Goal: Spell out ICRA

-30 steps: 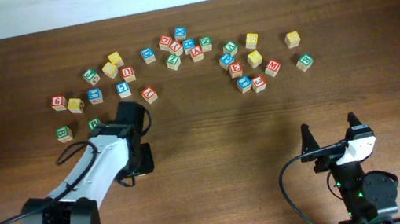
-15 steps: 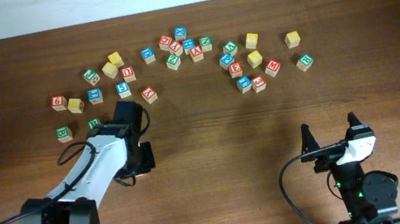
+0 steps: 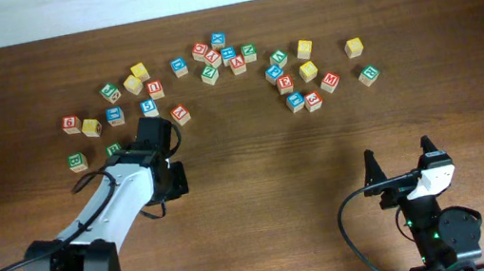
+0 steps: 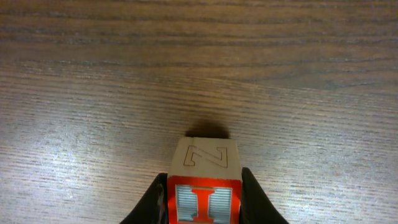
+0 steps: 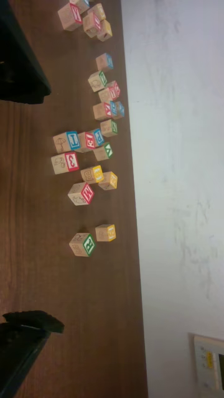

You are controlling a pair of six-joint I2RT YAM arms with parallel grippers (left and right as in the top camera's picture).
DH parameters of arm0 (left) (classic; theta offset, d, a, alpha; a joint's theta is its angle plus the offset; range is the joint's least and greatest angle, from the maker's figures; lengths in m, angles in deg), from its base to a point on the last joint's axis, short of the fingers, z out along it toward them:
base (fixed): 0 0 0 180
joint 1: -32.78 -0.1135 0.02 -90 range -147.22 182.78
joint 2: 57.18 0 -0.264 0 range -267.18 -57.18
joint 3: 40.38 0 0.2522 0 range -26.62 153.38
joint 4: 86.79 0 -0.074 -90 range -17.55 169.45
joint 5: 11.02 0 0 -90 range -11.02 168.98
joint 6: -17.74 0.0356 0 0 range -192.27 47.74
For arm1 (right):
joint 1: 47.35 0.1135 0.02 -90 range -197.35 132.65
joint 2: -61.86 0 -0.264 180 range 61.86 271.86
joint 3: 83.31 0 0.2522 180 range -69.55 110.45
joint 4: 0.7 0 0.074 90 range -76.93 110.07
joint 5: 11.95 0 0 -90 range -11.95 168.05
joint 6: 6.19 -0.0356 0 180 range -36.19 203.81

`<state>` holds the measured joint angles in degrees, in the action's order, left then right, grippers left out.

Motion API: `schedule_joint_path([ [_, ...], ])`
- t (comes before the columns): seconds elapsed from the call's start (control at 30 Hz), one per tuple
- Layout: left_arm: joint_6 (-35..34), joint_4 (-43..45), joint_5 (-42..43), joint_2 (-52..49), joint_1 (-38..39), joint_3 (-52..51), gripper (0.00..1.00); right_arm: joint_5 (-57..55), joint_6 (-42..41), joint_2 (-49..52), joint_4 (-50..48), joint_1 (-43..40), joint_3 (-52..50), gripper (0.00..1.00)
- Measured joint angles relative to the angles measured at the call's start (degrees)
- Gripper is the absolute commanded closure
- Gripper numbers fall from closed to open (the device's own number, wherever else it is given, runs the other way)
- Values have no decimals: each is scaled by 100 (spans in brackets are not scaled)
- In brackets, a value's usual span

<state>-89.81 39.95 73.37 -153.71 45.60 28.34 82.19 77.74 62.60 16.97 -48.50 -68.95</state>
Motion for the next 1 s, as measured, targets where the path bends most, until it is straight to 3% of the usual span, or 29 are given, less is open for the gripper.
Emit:
schedule_joint_path([
  [0.27,221,131,-22,0,0,0,81,0,2,0,0,0,0,2],
  [0.33,258,142,-31,0,0,0,70,0,4,2,0,0,0,2],
  [0.47,321,144,-44,0,0,0,62,0,0,0,0,0,0,2],
  [0.63,323,197,-42,0,0,0,63,0,4,0,0,0,0,2],
  [1.0,323,249,-42,0,0,0,75,0,7,0,0,0,0,2],
])
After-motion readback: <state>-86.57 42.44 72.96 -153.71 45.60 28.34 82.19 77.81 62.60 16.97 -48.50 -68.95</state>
